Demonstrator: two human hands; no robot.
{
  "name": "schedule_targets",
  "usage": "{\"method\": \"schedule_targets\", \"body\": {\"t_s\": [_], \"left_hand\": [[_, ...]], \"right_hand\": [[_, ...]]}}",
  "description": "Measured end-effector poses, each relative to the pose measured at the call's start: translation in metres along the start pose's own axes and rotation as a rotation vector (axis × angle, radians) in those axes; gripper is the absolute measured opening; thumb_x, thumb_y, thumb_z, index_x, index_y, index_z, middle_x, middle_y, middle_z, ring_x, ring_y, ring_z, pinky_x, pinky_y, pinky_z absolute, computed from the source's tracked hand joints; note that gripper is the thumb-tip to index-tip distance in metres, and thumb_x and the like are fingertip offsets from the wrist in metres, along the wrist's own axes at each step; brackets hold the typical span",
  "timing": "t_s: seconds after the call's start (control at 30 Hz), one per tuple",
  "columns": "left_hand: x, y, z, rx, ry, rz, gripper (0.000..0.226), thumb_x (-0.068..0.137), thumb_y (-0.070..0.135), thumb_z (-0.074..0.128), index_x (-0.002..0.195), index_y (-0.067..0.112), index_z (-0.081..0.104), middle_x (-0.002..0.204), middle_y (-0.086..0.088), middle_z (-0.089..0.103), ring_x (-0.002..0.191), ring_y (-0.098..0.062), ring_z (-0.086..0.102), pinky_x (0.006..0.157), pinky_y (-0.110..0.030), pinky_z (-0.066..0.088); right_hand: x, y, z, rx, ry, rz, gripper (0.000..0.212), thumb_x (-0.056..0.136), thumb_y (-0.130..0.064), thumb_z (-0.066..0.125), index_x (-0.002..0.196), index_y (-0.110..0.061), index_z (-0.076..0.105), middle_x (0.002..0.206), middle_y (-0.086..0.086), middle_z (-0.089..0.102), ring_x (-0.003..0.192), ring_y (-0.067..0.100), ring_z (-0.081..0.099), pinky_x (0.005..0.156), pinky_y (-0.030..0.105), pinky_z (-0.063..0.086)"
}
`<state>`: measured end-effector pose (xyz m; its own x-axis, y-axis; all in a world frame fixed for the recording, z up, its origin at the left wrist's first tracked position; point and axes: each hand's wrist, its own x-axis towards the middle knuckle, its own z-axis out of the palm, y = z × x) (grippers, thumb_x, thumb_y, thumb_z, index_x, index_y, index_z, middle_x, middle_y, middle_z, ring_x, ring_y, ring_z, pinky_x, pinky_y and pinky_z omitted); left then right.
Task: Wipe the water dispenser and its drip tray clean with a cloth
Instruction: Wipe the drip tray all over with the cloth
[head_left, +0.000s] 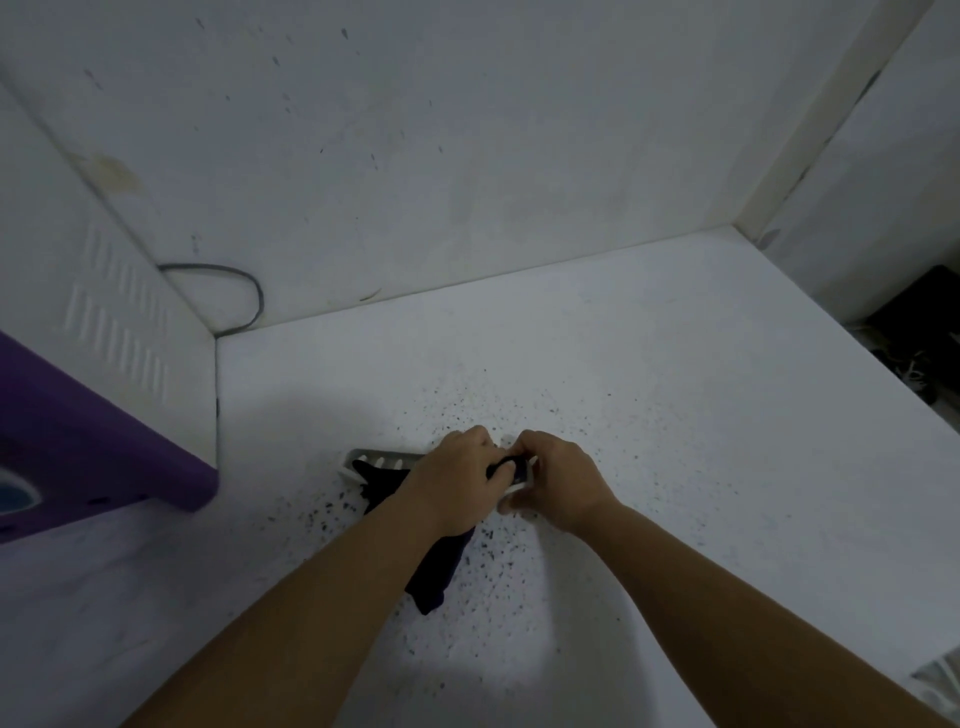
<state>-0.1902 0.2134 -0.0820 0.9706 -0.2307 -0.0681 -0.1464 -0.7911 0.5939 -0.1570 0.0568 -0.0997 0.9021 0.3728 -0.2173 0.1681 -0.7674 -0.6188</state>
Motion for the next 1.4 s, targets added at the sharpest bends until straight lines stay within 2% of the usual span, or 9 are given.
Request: {"method": "schedule_targets", "body": {"t_s": [0.27, 0.43, 0.6, 0.77, 0.9, 1.0, 1.13, 1.27, 1.4], "left_hand": [[0.005, 0.014, -0.002, 0.313, -0.102, 0.055, 0.035, 0.100, 0.036, 0.033, 0.120, 0.020, 0.057, 0.106, -0.006, 0.048, 0.096, -0.019, 0.046, 0.076, -0.033, 0.043], [0.008, 0.011, -0.005, -0.085, -0.103, -0.183, 0.032, 0.101, 0.026, 0.037, 0.089, 0.002, 0.055, 0.092, -0.009, 0.048, 0.083, -0.019, 0.047, 0.075, -0.031, 0.040], [-0.007, 0.000, -0.016, -0.466, 0.067, -0.354, 0.032, 0.100, 0.020, 0.041, 0.069, 0.011, 0.047, 0.073, -0.007, 0.049, 0.067, -0.017, 0.045, 0.061, -0.027, 0.033], [-0.015, -0.004, -0.025, -0.773, 0.193, -0.472, 0.013, 0.092, 0.008, 0.056, 0.097, 0.020, 0.060, 0.093, 0.002, 0.063, 0.086, -0.015, 0.059, 0.072, -0.023, 0.045], [-0.018, 0.005, -0.030, -1.058, 0.223, -0.575, 0.023, 0.088, 0.008, 0.065, 0.105, 0.011, 0.050, 0.096, -0.007, 0.060, 0.077, -0.014, 0.062, 0.061, -0.019, 0.050], [-0.023, -0.005, -0.030, -0.789, 0.307, -0.553, 0.015, 0.088, 0.016, 0.065, 0.099, 0.016, 0.055, 0.096, -0.005, 0.062, 0.073, -0.009, 0.060, 0.061, -0.017, 0.049], [-0.037, -0.027, -0.022, -0.019, 0.241, -0.417, 0.044, 0.082, 0.025, 0.068, 0.124, 0.026, 0.055, 0.124, 0.002, 0.058, 0.119, -0.021, 0.047, 0.100, -0.036, 0.041], [-0.044, -0.031, -0.016, 0.127, 0.175, -0.397, 0.055, 0.079, 0.043, 0.068, 0.131, 0.034, 0.051, 0.134, 0.010, 0.053, 0.127, -0.017, 0.039, 0.108, -0.034, 0.029], [-0.052, -0.037, -0.018, 0.129, 0.190, -0.440, 0.065, 0.067, 0.057, 0.072, 0.126, 0.038, 0.054, 0.128, 0.012, 0.057, 0.119, -0.017, 0.048, 0.102, -0.037, 0.037]], "right_hand": [[-0.004, -0.003, -0.003, -0.006, 0.004, -0.024, 0.034, 0.065, -0.017, 0.082, 0.090, -0.015, 0.060, 0.089, -0.001, 0.061, 0.078, 0.017, 0.054, 0.070, 0.030, 0.047], [-0.006, -0.002, 0.002, -0.028, 0.030, -0.016, 0.048, 0.057, -0.029, 0.088, 0.096, -0.019, 0.063, 0.092, -0.005, 0.059, 0.081, 0.012, 0.050, 0.066, 0.023, 0.036], [-0.006, -0.006, -0.010, 0.002, -0.071, 0.060, 0.059, 0.055, -0.033, 0.090, 0.106, -0.027, 0.063, 0.103, -0.007, 0.054, 0.093, 0.012, 0.053, 0.076, 0.025, 0.044], [-0.014, -0.030, -0.033, 0.396, -0.159, 0.112, 0.068, 0.072, -0.029, 0.082, 0.130, -0.035, 0.048, 0.116, -0.004, 0.055, 0.093, 0.010, 0.057, 0.079, 0.022, 0.048], [-0.023, -0.046, -0.021, 0.559, -0.204, 0.135, 0.044, 0.081, -0.012, 0.073, 0.117, -0.022, 0.050, 0.085, 0.010, 0.067, 0.075, 0.017, 0.062, 0.080, 0.038, 0.053], [-0.026, -0.049, -0.015, 0.752, -0.103, 0.254, 0.020, 0.088, -0.003, 0.059, 0.103, -0.013, 0.049, 0.097, 0.026, 0.066, 0.084, 0.030, 0.064, 0.087, 0.050, 0.054], [-0.026, -0.046, -0.016, 0.546, 0.179, 0.322, 0.010, 0.091, -0.017, 0.053, 0.100, -0.018, 0.050, 0.085, 0.011, 0.064, 0.070, 0.019, 0.058, 0.063, 0.035, 0.050], [-0.029, -0.051, 0.000, 0.103, 0.299, 0.158, 0.023, 0.095, -0.024, 0.051, 0.118, -0.023, 0.057, 0.099, 0.003, 0.062, 0.083, 0.018, 0.059, 0.070, 0.030, 0.048], [-0.029, -0.060, 0.041, -0.312, 0.083, -0.207, 0.039, 0.094, -0.027, 0.052, 0.133, -0.030, 0.052, 0.111, 0.008, 0.054, 0.100, 0.029, 0.054, 0.077, 0.032, 0.043]]}}
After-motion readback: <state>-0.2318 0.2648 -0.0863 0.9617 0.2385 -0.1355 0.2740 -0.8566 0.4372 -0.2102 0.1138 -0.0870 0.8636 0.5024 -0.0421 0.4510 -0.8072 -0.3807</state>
